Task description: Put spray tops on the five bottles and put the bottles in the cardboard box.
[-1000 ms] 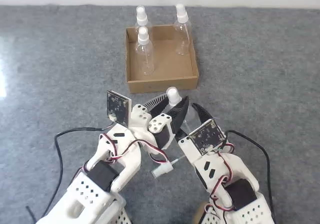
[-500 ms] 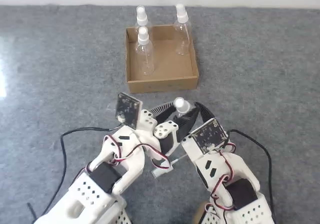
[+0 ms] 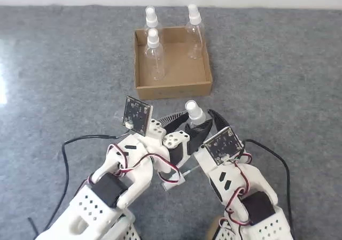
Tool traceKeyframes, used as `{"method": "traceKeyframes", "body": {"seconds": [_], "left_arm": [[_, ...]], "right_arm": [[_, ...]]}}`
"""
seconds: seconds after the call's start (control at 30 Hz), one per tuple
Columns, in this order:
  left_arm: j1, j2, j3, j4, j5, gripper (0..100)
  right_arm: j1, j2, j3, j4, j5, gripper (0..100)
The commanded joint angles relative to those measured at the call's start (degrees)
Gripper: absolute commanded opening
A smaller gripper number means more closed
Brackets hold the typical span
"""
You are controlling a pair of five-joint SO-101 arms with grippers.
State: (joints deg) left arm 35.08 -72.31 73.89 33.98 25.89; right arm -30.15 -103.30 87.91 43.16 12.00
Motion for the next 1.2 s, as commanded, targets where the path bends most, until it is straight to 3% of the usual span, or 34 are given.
{"method": "traceKeyframes", "body": {"seconds": [0.0, 0.4, 0.97, 1.17], "left_arm": [[-0.35, -0.88, -7.69, 6.42, 0.53, 20], [-0.35, -0.88, -9.19, 9.05, 0.44, 20], [-0.35, -0.97, -9.27, 9.14, 0.44, 20], [-0.35, -0.97, -9.27, 9.14, 0.44, 20]], "right_arm": [[1.01, -0.75, -2.29, -0.31, 0.18, 1.6], [1.54, -0.75, -2.20, -0.31, 0.18, 1.6], [11.21, -0.22, -2.02, -4.44, -3.96, 1.6], [15.87, -0.66, -1.14, -7.34, -8.79, 1.6]]}}
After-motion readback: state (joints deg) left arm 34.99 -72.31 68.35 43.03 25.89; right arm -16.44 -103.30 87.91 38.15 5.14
